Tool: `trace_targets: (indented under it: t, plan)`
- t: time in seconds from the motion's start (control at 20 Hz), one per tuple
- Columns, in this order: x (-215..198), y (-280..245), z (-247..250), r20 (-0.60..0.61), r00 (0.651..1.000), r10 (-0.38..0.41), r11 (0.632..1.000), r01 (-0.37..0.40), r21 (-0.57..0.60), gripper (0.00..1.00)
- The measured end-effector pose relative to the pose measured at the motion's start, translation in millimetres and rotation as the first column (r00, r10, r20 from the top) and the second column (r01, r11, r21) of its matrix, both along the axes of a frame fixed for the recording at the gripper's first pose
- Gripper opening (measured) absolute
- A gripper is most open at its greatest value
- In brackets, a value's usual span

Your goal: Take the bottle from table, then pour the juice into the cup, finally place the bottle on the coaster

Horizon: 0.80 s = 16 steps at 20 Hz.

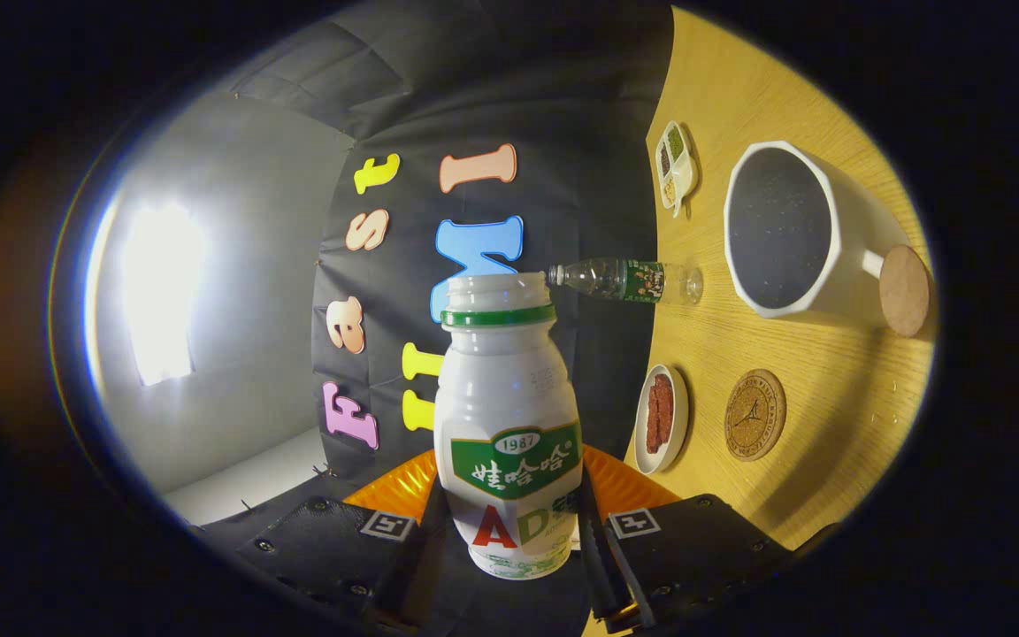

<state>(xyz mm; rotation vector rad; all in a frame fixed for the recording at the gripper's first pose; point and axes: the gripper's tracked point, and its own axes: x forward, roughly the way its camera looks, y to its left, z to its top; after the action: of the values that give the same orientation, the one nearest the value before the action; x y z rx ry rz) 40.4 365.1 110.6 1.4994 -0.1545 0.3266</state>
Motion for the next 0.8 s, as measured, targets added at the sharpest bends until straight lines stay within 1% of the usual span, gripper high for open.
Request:
trace_targets:
  t: [0.5, 0.8]
  plan:
    - [-1.5, -3.7, 1.2, 0.009, 1.000, 0.005, 0.995, -0.006, 0.102, 0.65]
    - [-1.1, -4.8, 3.0, 0.011, 1.000, -0.001, 0.991, -0.001, 0.137, 0.65]
